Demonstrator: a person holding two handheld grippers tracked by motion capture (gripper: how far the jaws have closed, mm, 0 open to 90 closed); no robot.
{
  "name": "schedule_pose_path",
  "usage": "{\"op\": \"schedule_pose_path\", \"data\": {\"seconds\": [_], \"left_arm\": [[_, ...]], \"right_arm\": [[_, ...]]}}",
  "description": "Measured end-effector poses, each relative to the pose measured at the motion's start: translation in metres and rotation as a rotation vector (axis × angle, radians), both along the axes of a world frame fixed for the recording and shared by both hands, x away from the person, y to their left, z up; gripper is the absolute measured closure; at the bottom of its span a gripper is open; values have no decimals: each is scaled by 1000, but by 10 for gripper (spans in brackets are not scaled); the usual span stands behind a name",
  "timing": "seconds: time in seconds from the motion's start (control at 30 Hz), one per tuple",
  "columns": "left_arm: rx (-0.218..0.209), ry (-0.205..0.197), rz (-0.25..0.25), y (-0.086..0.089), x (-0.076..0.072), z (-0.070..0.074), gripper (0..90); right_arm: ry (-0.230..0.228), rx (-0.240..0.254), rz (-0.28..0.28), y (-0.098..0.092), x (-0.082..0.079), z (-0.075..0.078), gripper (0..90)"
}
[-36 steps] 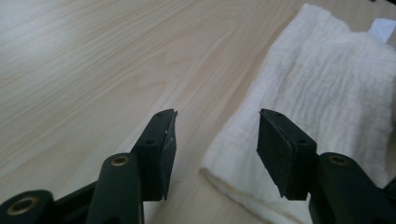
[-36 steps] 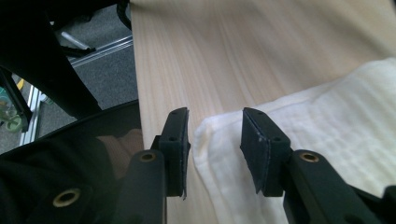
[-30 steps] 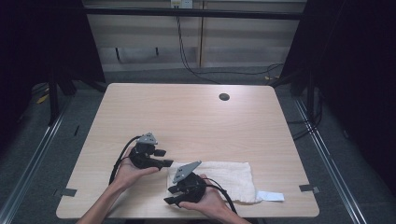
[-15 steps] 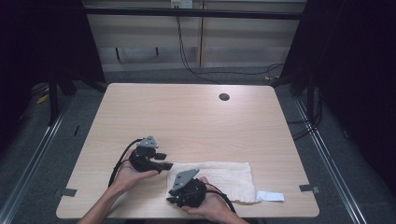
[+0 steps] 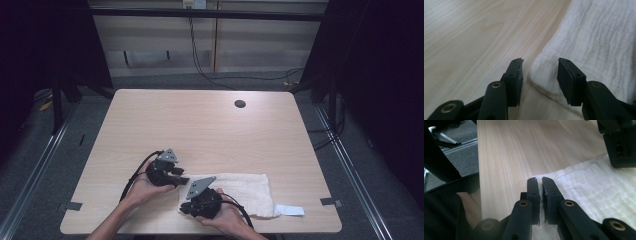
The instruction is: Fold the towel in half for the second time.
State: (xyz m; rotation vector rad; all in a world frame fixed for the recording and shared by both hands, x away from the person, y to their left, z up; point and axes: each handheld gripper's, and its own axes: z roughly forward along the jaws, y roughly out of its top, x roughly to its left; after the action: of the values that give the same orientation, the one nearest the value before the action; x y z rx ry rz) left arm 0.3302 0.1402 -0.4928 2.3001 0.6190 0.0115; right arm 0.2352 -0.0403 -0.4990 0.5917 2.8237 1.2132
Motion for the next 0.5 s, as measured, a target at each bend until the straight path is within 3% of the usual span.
{"op": "schedule_pose_path", "data": {"seconds": [0.27,0.4,0.5], "left_arm": [[25,-17,-22,0,-2,-1,593],[30,-20,-48,1,-4,-1,734],[0,11,-54,2,-3,-3,831]], "right_arm": [[11,8,-14,0,0,0,853],[6,-2,-27,3,-1,1,860],[28,6,-46,4,0,1,862]]}}
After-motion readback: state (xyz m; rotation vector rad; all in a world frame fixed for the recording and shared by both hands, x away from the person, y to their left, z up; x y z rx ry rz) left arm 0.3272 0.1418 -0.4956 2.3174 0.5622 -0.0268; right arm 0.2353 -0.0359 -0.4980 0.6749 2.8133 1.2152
